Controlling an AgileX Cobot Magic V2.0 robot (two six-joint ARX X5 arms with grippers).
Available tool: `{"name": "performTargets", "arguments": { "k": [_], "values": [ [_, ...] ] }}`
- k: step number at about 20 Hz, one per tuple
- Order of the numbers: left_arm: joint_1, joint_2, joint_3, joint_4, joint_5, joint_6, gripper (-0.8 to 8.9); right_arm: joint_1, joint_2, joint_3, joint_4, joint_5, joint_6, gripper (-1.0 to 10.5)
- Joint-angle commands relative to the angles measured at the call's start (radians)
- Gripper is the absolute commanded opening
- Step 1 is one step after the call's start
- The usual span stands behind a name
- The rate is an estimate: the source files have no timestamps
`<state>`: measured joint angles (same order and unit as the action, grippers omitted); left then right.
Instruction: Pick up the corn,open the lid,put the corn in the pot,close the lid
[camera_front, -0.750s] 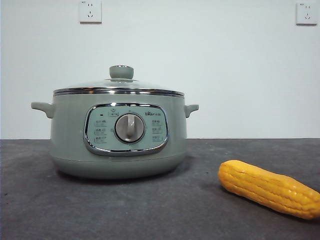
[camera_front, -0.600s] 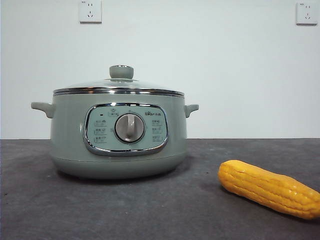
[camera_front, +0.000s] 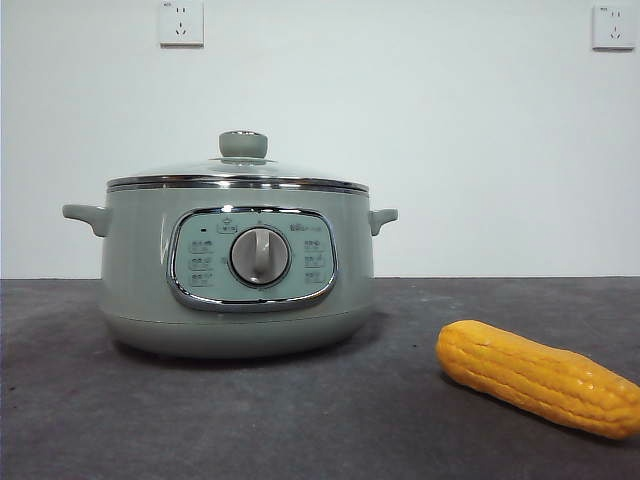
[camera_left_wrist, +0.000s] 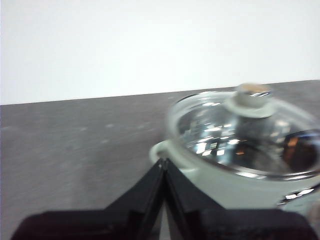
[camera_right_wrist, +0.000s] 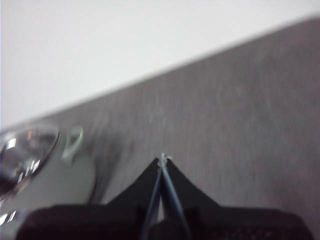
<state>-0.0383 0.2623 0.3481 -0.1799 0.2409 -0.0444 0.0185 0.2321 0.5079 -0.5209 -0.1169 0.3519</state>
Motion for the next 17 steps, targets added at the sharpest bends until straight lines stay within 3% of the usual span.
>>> {"name": "performTargets", "arguments": {
  "k": [1,7,14,17],
  "values": [
    [0.0,0.041,0.032,0.001,0.113,-0.063,-0.03,0.001,0.079,0.105,-0.169,-0.038,0.003,0.0],
    [0.0,0.14,0.058,0.0,0.34,-0.154,-0.04,0.001,0.216,0.245,-0.385,-0.138,0.014,0.0],
    [-0.006,0.295,0.138,-0.143,0.514,-0.183,-0.06,0.003,0.404,0.311,-0.411,-0.407,-0.116,0.1],
    [-0.02,0.375,0.207,-0.272,0.549,-0.124,-0.06,0.037,0.541,0.35,-0.437,-0.418,-0.179,1.8]
  ]
}}
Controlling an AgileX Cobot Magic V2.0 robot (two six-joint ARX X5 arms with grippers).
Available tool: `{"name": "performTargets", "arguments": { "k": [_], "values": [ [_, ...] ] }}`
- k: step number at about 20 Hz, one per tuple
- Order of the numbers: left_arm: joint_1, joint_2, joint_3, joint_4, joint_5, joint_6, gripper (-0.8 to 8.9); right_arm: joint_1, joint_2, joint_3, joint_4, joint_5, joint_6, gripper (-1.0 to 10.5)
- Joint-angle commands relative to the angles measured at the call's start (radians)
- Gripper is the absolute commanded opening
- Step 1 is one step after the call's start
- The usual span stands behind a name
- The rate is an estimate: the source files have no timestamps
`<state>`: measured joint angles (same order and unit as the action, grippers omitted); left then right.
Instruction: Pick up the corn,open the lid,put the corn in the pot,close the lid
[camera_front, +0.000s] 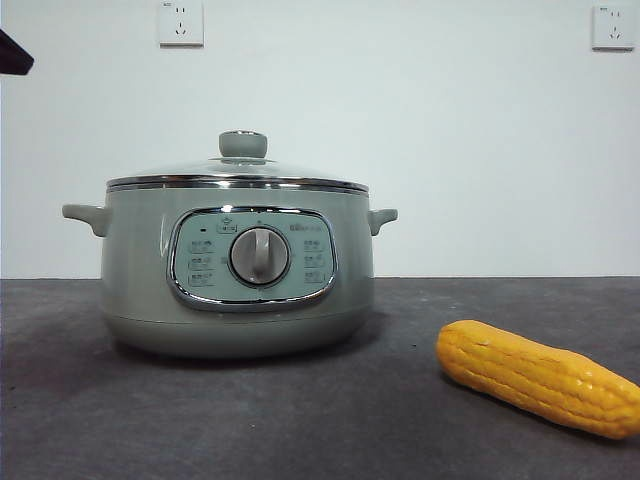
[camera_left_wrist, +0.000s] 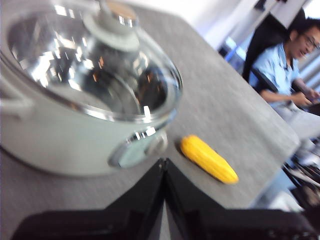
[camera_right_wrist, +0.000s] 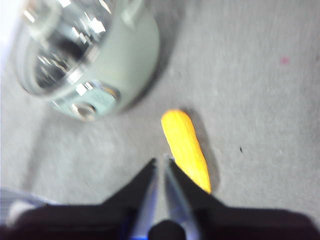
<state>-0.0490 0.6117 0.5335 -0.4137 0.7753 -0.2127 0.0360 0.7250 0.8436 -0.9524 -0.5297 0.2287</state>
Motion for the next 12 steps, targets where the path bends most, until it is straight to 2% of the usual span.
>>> {"name": "performTargets", "arguments": {
  "k": [1,3,5,7,12],
  "values": [
    [-0.018,0.05,0.047,-0.08,0.013,0.071,-0.06,0.041,0.093,0.026,-0.009,-0.004,-0.074,2.6],
    [-0.033,0.089,0.092,-0.153,0.012,0.122,-0.06,0.099,0.187,0.053,-0.009,0.022,-0.085,4.3],
    [-0.05,0.122,0.127,-0.19,0.01,0.14,-0.06,0.168,0.279,0.079,-0.007,0.086,-0.098,5.7],
    [-0.068,0.137,0.145,-0.193,0.01,0.143,-0.06,0.237,0.362,0.103,-0.014,0.164,-0.103,6.1],
    [-0.096,0.141,0.145,-0.2,0.01,0.143,-0.06,0.404,0.528,0.166,-0.018,0.309,-0.109,6.1]
  ]
}}
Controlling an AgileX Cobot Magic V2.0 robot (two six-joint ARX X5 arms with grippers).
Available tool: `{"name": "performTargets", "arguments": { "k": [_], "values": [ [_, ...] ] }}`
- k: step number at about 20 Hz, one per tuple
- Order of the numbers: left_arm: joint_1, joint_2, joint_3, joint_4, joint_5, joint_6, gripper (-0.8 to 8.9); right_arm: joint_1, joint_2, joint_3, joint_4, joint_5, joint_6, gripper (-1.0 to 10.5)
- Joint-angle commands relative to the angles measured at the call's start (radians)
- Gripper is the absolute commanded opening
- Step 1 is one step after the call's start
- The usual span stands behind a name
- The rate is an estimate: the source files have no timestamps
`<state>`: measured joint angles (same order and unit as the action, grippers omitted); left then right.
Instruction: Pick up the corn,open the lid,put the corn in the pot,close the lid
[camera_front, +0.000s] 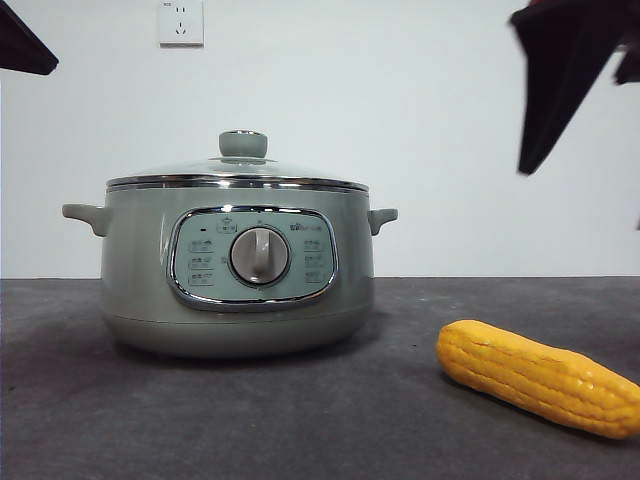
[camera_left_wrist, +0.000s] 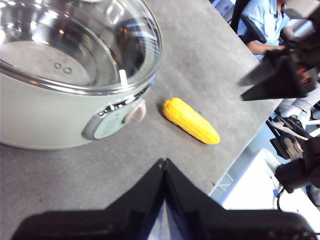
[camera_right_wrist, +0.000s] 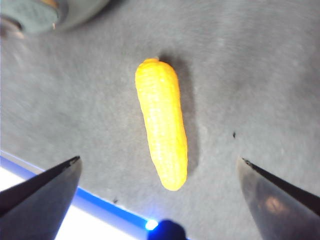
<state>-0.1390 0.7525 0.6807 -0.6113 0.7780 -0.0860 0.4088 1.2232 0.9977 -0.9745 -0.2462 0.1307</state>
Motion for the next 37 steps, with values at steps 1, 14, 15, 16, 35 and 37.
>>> {"name": "performTargets", "arguments": {
  "k": [1,14,15,16,35,37],
  "values": [
    [-0.01,0.0,-0.002,-0.002,0.006,0.016,-0.06,0.058,0.055,0.021,0.006,0.047,-0.011,6.1],
    [-0.011,0.013,-0.002,-0.001,0.007,0.018,-0.06,0.182,0.341,0.039,0.142,0.136,-0.027,6.0],
    [-0.011,0.018,-0.002,-0.002,0.007,0.02,-0.06,0.182,0.361,0.039,0.151,0.136,-0.027,6.0],
    [-0.011,0.023,-0.002,-0.002,0.007,0.02,-0.06,0.182,0.38,0.039,0.159,0.136,-0.027,6.0],
    [-0.011,0.072,-0.002,0.014,0.006,0.056,-0.06,0.181,0.447,0.04,0.162,0.159,-0.025,-0.1],
    [-0.011,0.075,0.008,0.011,-0.019,0.055,-0.06,0.181,0.441,0.047,0.142,0.143,-0.017,-0.1]
  ]
}}
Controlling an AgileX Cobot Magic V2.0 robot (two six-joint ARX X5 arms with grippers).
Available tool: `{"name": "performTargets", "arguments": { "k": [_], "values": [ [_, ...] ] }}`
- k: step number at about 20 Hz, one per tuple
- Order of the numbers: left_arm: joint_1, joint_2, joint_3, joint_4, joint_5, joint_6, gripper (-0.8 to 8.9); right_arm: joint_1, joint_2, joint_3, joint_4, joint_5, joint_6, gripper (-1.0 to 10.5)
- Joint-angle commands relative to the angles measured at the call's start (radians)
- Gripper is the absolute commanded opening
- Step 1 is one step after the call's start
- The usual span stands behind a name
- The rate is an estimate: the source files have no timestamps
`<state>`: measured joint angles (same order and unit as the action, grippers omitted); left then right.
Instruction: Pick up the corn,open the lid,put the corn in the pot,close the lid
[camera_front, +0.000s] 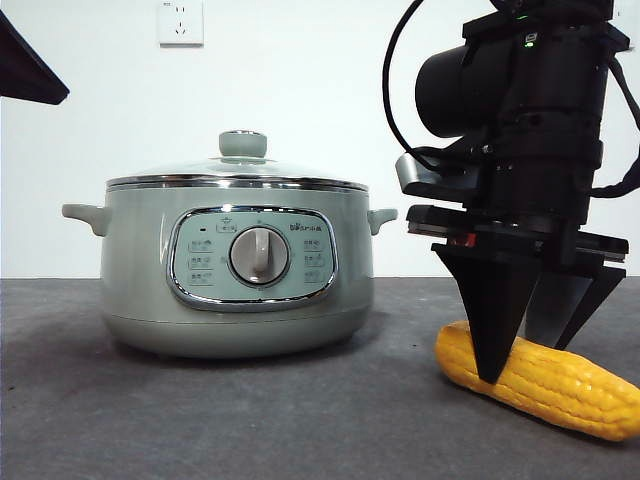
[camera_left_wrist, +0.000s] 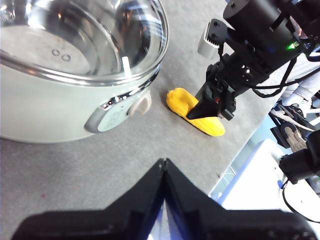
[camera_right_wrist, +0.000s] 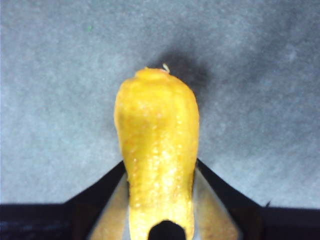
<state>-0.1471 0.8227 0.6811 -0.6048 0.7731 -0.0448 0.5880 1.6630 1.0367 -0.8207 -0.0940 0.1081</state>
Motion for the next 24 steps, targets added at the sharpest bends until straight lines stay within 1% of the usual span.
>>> {"name": "performTargets", "arguments": {
  "k": [1,5,11,15,16,17,19,20,21,22,24],
  "values": [
    [-0.003,0.008,0.019,-0.001,-0.029,0.013,-0.06,0.002,-0.008,0.01,-0.017,-0.01,0.007,-0.1],
    [-0.005,0.048,0.11,-0.048,-0.074,0.016,-0.06,0.002,-0.092,0.011,-0.027,-0.01,0.047,-0.1],
    [-0.034,0.173,0.27,-0.108,-0.132,0.04,-0.06,0.002,-0.275,0.012,-0.124,-0.01,0.05,-0.1],
    [-0.09,0.291,0.396,-0.183,-0.261,0.054,0.02,0.002,-0.395,0.014,-0.176,-0.01,0.05,-0.1],
    [-0.109,0.326,0.435,-0.203,-0.301,0.054,0.19,0.002,-0.425,0.014,-0.189,-0.011,0.05,-0.1],
    [-0.123,0.354,0.468,-0.219,-0.336,0.053,0.83,0.002,-0.446,0.014,-0.201,-0.011,0.05,-0.1],
    [-0.155,0.422,0.544,-0.258,-0.411,0.053,3.37,0.002,-0.488,0.014,-0.226,-0.01,0.05,-0.1],
    [-0.176,0.462,0.587,-0.285,-0.448,0.054,4.88,0.002,-0.508,0.014,-0.236,-0.011,0.05,-0.1],
    [-0.192,0.494,0.622,-0.31,-0.473,0.054,5.82,0.002,-0.521,0.014,-0.242,-0.011,0.05,-0.1],
    [-0.208,0.534,0.662,-0.337,-0.489,0.055,6.43,0.002,-0.534,0.014,-0.246,-0.01,0.05,-0.1],
    [-0.225,0.616,0.749,-0.383,-0.491,0.084,6.6,0.002,-0.548,0.014,-0.246,-0.01,0.05,-0.1]
  ]
}}
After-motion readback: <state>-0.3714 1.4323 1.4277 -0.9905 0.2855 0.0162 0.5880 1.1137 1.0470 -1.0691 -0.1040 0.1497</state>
